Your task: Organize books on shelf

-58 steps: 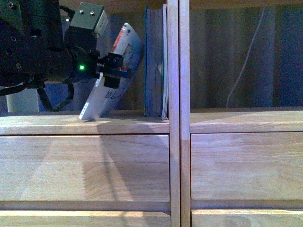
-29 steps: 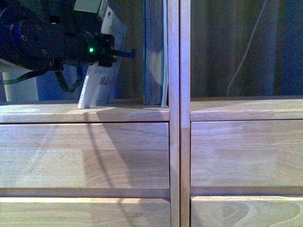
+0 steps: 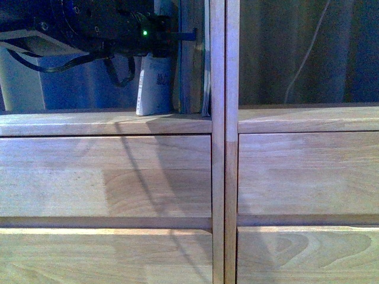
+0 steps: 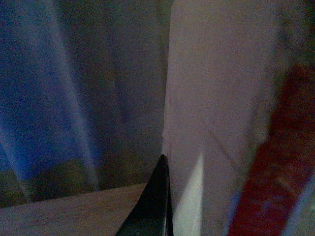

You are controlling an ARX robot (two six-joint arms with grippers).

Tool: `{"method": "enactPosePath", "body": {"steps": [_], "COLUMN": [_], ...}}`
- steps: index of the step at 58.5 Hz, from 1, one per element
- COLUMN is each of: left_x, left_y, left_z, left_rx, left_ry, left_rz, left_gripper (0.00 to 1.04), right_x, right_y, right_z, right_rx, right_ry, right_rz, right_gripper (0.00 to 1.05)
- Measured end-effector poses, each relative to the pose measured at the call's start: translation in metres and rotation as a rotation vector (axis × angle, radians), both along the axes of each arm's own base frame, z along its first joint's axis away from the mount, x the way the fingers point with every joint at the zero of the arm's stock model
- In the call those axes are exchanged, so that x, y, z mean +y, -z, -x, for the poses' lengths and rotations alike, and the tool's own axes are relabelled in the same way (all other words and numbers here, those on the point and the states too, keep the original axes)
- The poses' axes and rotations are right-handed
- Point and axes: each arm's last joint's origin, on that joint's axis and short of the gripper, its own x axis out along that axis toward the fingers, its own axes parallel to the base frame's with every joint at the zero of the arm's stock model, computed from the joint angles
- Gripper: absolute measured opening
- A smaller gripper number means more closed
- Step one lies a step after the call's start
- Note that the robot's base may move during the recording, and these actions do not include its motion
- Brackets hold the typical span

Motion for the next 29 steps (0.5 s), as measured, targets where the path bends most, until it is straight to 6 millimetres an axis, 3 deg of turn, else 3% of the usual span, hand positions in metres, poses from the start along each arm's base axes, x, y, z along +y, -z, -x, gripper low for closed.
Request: {"method": "enactPosePath", "body": {"steps": [6,18,29], "left_x": [-0.002,-0.003,0.003], "left_y": [0.005,0.026,0.041], "left_z": [0.0,0.005,0.024], "left_rx": [0.02,0.066,0.11], "left_ry": [0.011,0.031,0.046], "left_rz": [0.002,0.009,0.013], "left_gripper": [0.31,0.61,0.88], "right_x": [0.0,0.0,0.0], "right_y": [0.0,0.0,0.0], "right_z": [0.0,0.0,0.0], "right_rx": [0.0,0.0,0.0], "right_ry": [0.0,0.0,0.0], "right_rz": [0.0,0.0,0.0], "right_gripper": [0.98,0.98,0.98]}}
